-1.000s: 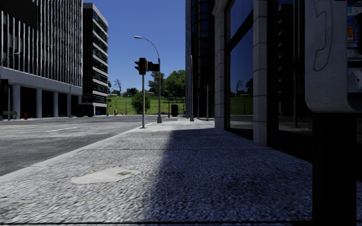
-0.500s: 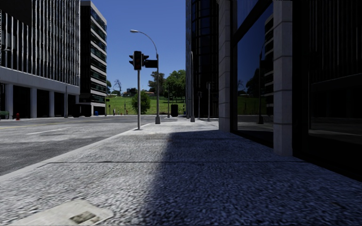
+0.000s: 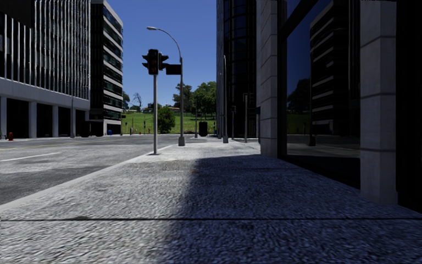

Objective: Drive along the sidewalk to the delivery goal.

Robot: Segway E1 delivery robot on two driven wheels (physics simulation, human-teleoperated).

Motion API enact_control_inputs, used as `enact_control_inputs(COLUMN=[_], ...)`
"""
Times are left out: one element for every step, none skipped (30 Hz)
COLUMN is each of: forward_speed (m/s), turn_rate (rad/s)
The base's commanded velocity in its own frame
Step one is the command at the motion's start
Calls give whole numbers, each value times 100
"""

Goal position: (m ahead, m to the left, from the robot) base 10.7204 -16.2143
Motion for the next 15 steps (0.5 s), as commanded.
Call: enact_control_inputs(forward_speed=[200, 200, 200, 200, 200, 200, 200, 200, 200, 200, 200, 200, 200, 200, 200], turn_rate=[0, 0, 0, 0, 0, 0, 0, 0, 0, 0, 0, 0, 0, 0, 0])
